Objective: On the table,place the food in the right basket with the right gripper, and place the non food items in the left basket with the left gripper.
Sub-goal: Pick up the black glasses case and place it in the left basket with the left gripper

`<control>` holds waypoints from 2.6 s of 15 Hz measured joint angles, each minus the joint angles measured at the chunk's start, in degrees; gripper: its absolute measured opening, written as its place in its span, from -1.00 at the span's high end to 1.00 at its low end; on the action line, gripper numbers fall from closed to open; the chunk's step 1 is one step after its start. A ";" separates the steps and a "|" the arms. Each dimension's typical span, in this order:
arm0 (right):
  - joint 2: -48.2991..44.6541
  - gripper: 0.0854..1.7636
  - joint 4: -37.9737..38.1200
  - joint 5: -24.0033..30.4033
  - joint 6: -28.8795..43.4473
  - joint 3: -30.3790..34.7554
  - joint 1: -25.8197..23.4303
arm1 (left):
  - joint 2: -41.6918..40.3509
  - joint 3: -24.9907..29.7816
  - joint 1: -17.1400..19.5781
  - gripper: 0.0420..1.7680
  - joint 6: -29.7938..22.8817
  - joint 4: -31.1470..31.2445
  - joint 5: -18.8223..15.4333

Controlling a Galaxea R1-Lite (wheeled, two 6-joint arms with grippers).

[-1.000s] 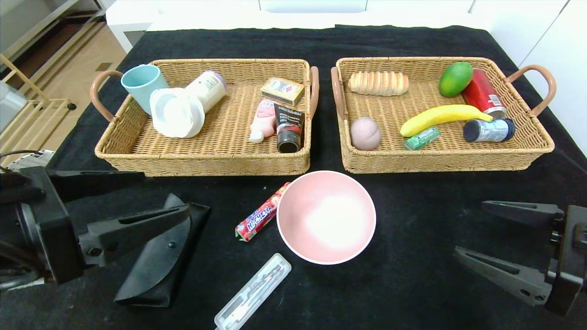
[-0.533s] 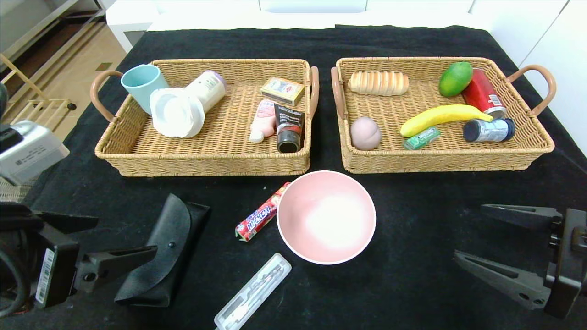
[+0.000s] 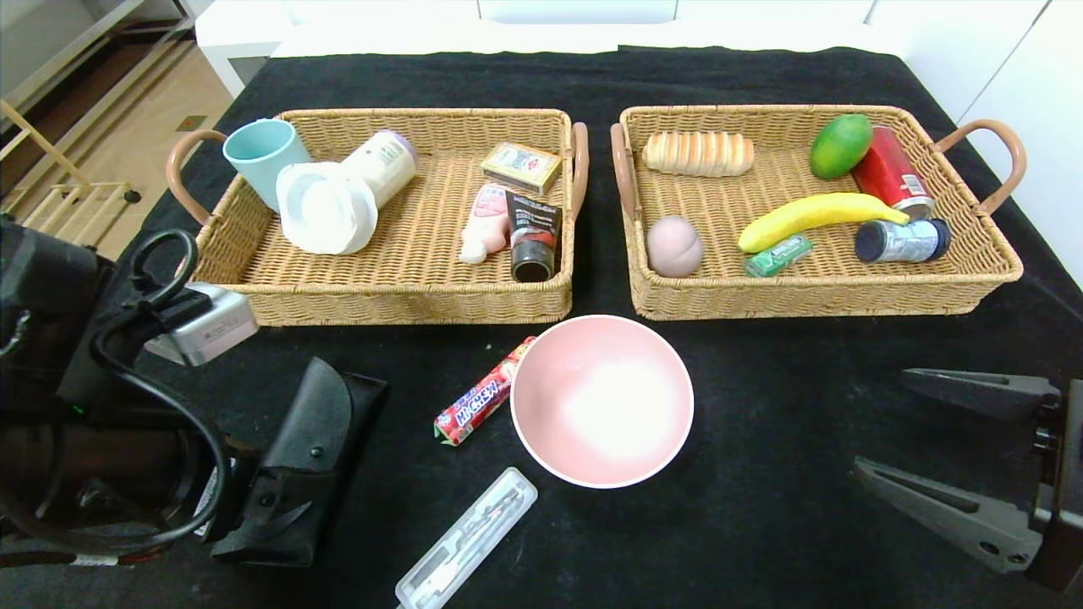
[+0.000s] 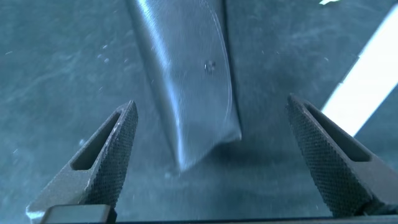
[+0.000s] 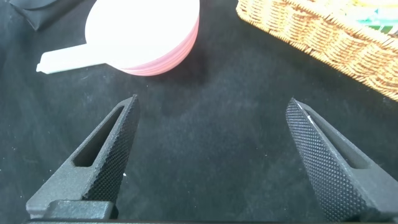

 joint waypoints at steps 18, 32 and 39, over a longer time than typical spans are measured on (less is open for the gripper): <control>0.41 -0.94 0.00 0.00 -0.02 0.04 -0.06 | 8.95 4.33 2.60 -0.94 -0.91 -7.61 0.22; 1.44 -0.94 0.00 0.00 -0.15 0.39 -0.15 | 9.09 5.94 2.76 0.12 -0.91 -7.88 0.11; 1.46 -0.94 0.00 0.00 -0.11 0.48 -0.06 | 9.31 5.63 2.71 0.12 -0.87 -7.58 0.02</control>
